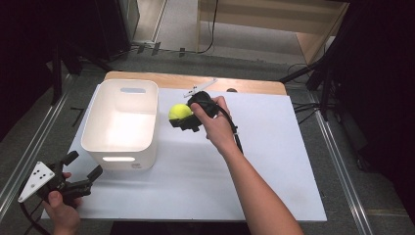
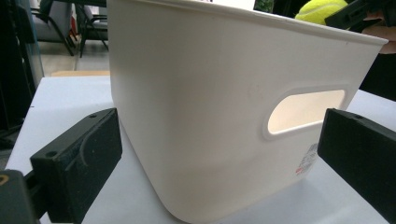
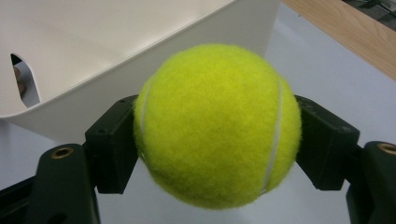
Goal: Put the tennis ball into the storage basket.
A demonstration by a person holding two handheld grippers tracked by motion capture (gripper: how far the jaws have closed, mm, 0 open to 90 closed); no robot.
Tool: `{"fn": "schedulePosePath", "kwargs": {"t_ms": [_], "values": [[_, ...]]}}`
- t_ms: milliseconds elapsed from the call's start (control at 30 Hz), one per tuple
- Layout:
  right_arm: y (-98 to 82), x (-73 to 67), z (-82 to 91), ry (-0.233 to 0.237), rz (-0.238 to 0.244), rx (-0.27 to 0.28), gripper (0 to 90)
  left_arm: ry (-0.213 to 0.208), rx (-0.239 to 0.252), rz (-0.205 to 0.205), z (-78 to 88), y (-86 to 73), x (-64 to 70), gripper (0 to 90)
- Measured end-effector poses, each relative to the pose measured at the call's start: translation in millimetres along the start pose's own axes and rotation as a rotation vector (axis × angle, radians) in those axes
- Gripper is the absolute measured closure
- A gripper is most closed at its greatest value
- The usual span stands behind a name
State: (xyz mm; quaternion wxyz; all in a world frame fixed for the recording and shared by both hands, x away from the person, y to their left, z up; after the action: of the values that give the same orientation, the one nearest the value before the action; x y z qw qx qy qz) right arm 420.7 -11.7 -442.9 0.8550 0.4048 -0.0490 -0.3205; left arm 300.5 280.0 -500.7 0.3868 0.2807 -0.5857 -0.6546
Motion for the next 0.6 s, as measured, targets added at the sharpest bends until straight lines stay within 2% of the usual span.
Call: {"fn": "schedulePosePath", "kwargs": {"t_ms": [600], "values": [[16.3,-12.1,-3.4,0.018,0.030,0.010,22.9,-0.003,-0.005,-0.002,-0.4,-0.4,-0.1,0.0]]}}
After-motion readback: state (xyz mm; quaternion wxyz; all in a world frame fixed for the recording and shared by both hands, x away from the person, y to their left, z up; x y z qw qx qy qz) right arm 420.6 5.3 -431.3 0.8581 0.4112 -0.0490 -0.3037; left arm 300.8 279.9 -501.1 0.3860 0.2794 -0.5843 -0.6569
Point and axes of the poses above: each handheld gripper's, and its own axes: z roughly backward along the jaws, y roughly out of its top, x roughly to its right, the point moved 9 cm from there along -z, roughly forward along the jaws, and after that the axes turned 2 degrees about -z, right-handed, at the moved point
